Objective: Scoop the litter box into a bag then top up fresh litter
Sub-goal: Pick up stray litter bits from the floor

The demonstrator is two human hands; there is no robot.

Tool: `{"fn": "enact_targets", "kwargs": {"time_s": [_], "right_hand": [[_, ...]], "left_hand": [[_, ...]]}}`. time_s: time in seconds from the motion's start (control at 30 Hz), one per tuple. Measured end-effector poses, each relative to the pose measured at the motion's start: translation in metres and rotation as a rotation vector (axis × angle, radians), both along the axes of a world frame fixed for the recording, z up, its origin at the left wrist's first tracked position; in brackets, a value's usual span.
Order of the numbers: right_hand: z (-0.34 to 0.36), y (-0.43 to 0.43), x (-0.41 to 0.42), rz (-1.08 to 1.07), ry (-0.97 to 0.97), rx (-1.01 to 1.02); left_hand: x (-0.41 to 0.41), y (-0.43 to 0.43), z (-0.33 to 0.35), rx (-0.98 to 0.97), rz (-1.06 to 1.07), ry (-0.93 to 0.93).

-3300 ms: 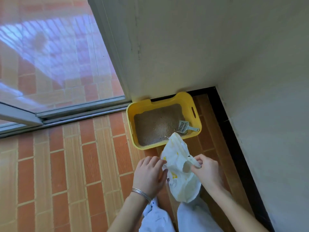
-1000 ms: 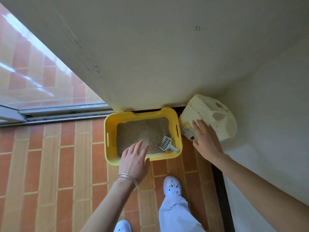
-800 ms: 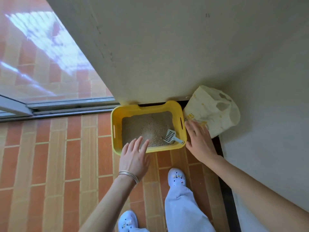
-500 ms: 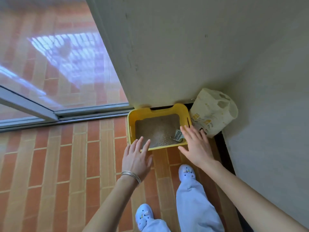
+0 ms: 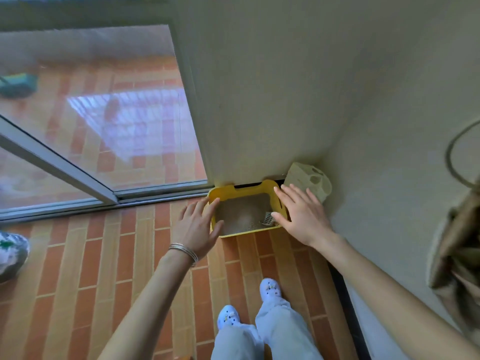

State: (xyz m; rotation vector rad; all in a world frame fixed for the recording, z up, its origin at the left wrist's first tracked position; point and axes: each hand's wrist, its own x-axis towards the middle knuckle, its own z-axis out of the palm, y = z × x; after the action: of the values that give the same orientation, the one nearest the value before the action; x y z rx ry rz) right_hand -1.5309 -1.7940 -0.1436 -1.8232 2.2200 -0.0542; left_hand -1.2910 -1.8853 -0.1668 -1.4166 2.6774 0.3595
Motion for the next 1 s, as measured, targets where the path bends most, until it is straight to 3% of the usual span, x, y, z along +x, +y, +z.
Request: {"fn": "enact_targets", "kwargs": {"time_s": [0.23, 0.43, 0.77, 1.0], "right_hand": [[0.06, 0.033, 0.001, 0.03, 0.008, -0.16], [0.059, 0.047, -0.003, 0.075, 0.001, -0.114], [0.047, -0.001, 0.015, 0.204, -0.041, -0.117], [0.045, -0.048, 0.066, 0.239, -0.017, -0.092]], "left_hand": [[0.013, 0.035, 0.05, -0.049, 0.06, 0.094], [0.011, 0.05, 0.058, 0.001, 0.104, 0.058], [0.034, 0.049, 0.053, -0.004, 0.176, 0.077], [0.078, -0.001, 0.046, -0.004, 0.163, 0.067]]}}
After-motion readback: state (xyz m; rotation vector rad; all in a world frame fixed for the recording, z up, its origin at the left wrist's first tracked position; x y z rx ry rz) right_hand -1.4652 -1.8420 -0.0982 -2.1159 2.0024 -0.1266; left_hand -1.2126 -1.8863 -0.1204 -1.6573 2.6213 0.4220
